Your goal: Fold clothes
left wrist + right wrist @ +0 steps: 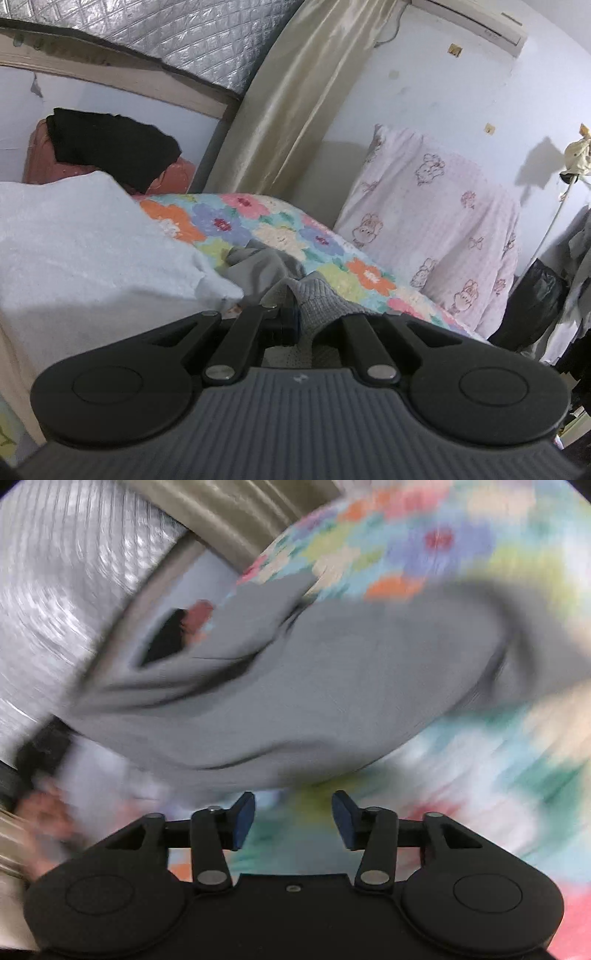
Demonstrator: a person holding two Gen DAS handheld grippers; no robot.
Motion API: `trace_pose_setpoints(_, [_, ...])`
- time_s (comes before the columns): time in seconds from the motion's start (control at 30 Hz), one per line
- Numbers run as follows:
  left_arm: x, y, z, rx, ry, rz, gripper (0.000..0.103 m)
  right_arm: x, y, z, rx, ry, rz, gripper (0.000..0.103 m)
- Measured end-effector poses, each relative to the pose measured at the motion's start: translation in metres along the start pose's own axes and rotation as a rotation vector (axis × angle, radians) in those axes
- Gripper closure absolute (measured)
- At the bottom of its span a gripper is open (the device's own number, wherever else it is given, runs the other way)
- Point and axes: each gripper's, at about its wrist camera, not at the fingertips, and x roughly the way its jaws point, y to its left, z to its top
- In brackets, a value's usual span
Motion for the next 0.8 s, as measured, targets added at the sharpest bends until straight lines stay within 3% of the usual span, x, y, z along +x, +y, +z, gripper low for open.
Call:
trace_pose_setpoints(0.1, [-0.002,-0.007,-0.001,0.052,-0.01,-0.001,0.1,0.02,-0.004,-0.004,0.074,0.023,0.067,0.042])
trace_pose_setpoints(0.2, [-0.008,-0.018,-0.003,0.127,-0.014,0.002,0.1,0.04,-0.001,-0.006,0.085,0.011,0.03,0.039])
trace_pose_setpoints(0.3, [-0.012,-0.028,-0.006,0.156,-0.014,-0.025,0.1,0.058,-0.006,-0.012,0.163,-0.085,-0.007,0.039])
trace_pose_setpoints(0.43, [-0.021,-0.03,-0.007,0.137,-0.027,-0.058,0.1,0.08,-0.007,-0.028,0.285,-0.113,0.1,0.038])
trace_pose_setpoints(0.6, [-0.025,-0.027,-0.008,0.11,-0.032,-0.05,0.1,0.107,0.001,-0.025,0.318,-0.154,0.094,0.035])
trace_pose_setpoints(0.63, [-0.026,-0.027,-0.009,0.113,-0.031,-0.04,0.1,0.116,0.002,-0.018,0.318,-0.154,0.081,0.042])
trace_pose_setpoints(0.67, [-0.027,-0.026,-0.01,0.114,-0.026,-0.027,0.1,0.12,0.008,-0.011,0.312,-0.149,0.078,0.074])
trace_pose_setpoints(0.7, [-0.028,-0.025,-0.011,0.114,-0.019,-0.013,0.1,0.117,0.014,-0.007,0.294,-0.137,0.083,0.095])
trace_pose_setpoints(0.8, [-0.043,-0.016,-0.019,0.105,0.049,0.033,0.1,0.093,0.038,0.0,0.174,-0.121,0.062,0.095])
